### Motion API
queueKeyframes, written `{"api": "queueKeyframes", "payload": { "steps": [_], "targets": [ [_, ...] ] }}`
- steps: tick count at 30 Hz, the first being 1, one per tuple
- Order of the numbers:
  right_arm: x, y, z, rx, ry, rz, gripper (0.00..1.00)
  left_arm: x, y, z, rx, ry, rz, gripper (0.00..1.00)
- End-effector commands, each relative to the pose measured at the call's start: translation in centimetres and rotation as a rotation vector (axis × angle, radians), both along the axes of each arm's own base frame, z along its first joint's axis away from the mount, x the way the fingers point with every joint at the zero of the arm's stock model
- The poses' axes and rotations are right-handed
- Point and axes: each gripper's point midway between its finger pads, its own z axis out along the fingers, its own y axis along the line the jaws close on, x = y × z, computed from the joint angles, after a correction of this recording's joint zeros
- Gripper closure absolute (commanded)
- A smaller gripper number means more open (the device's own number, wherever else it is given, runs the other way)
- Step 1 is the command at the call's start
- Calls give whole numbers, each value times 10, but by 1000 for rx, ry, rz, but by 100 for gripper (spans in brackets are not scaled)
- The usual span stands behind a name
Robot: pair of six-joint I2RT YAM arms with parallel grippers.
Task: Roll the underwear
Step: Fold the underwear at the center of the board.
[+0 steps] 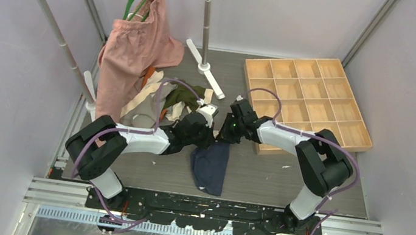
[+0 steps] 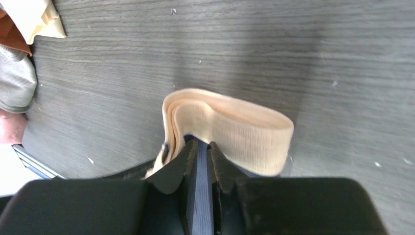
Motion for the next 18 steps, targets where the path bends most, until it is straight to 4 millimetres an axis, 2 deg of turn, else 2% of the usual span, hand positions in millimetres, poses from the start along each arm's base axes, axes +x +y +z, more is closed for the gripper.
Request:
{"api": "queueKeyframes", "payload": {
  "steps": [1, 6, 9, 13, 18],
  "targets": [
    [5, -16, 33, -22, -95, -41, 77, 13, -2, 15, -19, -65, 39, 99],
    [2, -33, 53, -54, -139, -83, 66, 15, -1, 14, -9, -68, 47, 99],
    [0, -35, 64, -34, -150, -108, 58, 16, -1, 15, -10, -70, 48, 99],
    [1, -22, 76, 63, -133, -147, 52, 16, -1, 14, -7, -69, 48, 99],
    [7, -4, 77, 155, -79, -184, 48, 16, -2, 14, -6, -69, 47, 99]
  ]
}}
